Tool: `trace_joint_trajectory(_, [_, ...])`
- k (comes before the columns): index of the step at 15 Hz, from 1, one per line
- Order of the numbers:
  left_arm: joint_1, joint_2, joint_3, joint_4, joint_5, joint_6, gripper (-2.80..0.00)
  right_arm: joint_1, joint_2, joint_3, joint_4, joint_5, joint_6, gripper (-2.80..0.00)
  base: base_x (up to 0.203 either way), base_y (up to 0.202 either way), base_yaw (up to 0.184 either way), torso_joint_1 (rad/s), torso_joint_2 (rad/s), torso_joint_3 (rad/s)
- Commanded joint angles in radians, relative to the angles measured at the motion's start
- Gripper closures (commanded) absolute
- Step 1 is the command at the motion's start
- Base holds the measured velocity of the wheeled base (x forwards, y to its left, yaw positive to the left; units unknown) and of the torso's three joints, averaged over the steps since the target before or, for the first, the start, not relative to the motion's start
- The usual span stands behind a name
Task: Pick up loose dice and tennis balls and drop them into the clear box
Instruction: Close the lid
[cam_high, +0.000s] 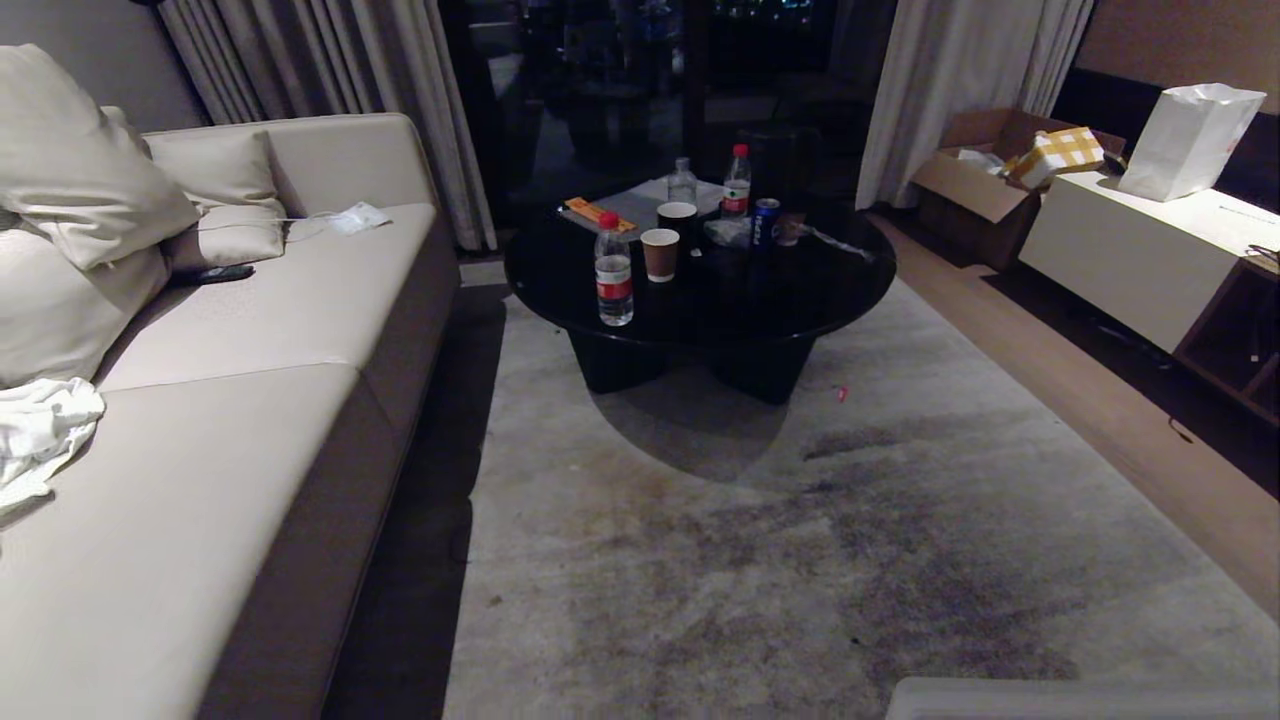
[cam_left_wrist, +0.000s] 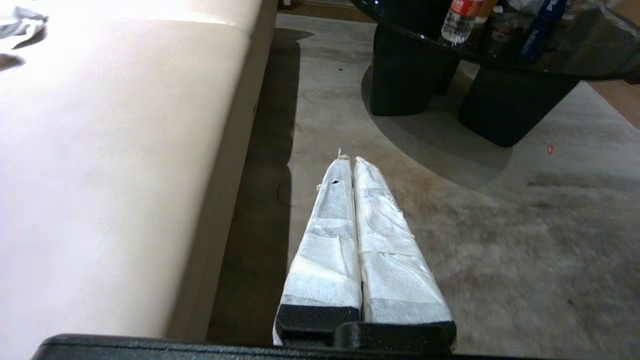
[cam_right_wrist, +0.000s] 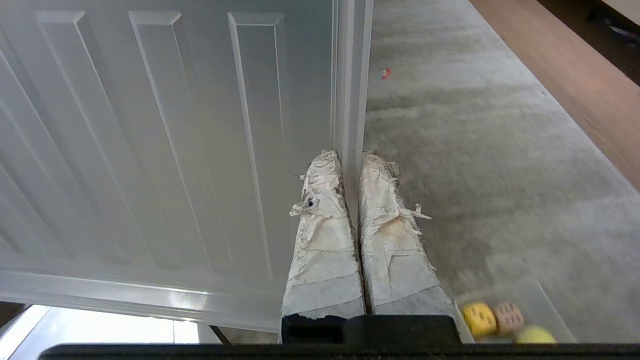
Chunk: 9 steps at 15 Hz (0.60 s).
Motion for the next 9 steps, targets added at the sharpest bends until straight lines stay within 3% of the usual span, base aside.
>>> trace_joint_trajectory(1, [0.000, 0.002, 0.002, 0.000, 0.001, -0.001, 0.00, 0.000, 0.002, 0.000, 0.001, 0.000, 0.000, 0.00, -0.184, 0.000, -0.001, 0.007, 0.00, 0.002])
trace_joint_trajectory(9, [0.000, 0.002, 0.002, 0.000, 0.000, 0.001, 0.00, 0.000, 0.002, 0.000, 0.001, 0.001, 0.000, 0.00, -0.183, 0.000, -0.001, 0.002, 0.00, 0.003])
